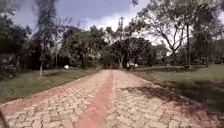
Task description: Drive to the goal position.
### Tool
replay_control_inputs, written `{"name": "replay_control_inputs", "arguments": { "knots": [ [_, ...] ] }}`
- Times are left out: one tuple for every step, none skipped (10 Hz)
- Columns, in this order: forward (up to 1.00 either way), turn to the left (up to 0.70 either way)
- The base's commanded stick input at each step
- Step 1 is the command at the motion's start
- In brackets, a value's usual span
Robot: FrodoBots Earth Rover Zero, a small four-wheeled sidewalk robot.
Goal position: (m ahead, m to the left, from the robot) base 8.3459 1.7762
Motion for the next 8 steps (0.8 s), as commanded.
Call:
{"name": "replay_control_inputs", "arguments": {
  "knots": [
    [0.7,0.0],
    [0.7,0.0],
    [0.7,-0.08],
    [0.7,-0.25],
    [0.7,-0.26],
    [0.7,-0.07],
    [0.7,-0.01],
    [0.7,-0.03]
  ]
}}
